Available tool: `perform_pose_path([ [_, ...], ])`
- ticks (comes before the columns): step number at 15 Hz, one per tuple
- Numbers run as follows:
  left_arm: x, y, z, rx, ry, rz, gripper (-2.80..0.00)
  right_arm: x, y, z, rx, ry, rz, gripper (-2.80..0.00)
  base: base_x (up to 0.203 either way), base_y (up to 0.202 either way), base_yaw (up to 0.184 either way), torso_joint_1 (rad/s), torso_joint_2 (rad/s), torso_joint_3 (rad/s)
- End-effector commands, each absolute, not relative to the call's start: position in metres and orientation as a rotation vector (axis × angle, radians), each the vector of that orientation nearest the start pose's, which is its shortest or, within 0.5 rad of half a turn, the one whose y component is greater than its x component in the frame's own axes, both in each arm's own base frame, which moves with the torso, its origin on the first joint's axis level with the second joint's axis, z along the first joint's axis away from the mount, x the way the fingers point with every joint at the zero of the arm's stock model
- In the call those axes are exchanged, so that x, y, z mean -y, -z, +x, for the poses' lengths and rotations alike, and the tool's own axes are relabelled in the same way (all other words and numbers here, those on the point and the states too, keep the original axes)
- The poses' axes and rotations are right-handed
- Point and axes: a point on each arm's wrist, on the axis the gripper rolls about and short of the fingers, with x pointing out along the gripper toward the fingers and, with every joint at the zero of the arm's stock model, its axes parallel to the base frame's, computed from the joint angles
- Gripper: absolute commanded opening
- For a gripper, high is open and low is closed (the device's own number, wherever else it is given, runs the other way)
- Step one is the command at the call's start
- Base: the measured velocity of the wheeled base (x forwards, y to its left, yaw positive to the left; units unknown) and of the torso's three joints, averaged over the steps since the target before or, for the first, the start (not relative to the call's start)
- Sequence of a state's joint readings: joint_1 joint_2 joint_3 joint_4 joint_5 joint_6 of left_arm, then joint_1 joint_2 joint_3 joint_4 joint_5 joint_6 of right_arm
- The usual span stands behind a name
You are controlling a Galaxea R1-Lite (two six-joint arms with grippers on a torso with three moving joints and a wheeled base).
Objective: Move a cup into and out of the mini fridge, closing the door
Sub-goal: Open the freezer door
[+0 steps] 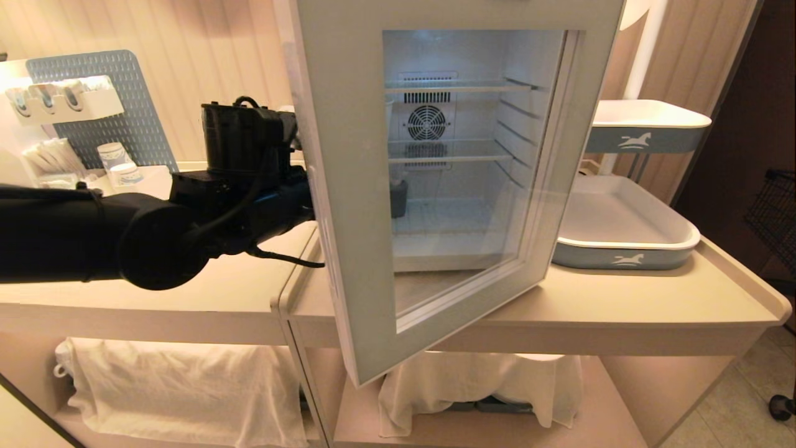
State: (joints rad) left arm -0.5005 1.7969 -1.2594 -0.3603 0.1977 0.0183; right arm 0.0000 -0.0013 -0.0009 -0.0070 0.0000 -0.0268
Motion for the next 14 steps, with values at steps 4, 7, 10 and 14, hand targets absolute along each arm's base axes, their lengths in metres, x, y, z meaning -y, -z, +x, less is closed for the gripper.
perform_pose_path([
  [4,0.188,-0.265,0.286,-0.152,0.394,-0.018,-2.80,0.000,-0.077,-0.023,0.009,0.000,-0.026,-2.80,0.000,0.000,0.000,0.000,0.00,0.000],
  [7,0.207,-0.275,0.261,-0.145,0.482,-0.071,-2.80,0.000,-0.076,-0.023,0.008,0.000,-0.026,-2.80,0.000,0.000,0.000,0.000,0.00,0.000],
  [10,0.231,-0.283,0.234,-0.142,0.593,-0.109,-2.80,0.000,-0.076,-0.023,0.007,0.000,-0.026,-2.80,0.000,0.000,0.000,0.000,0.00,0.000],
  [14,0.262,-0.289,0.193,-0.149,0.746,-0.152,-2.80,0.000,-0.077,-0.023,0.008,0.000,-0.026,-2.80,0.000,0.000,0.000,0.000,0.00,0.000],
])
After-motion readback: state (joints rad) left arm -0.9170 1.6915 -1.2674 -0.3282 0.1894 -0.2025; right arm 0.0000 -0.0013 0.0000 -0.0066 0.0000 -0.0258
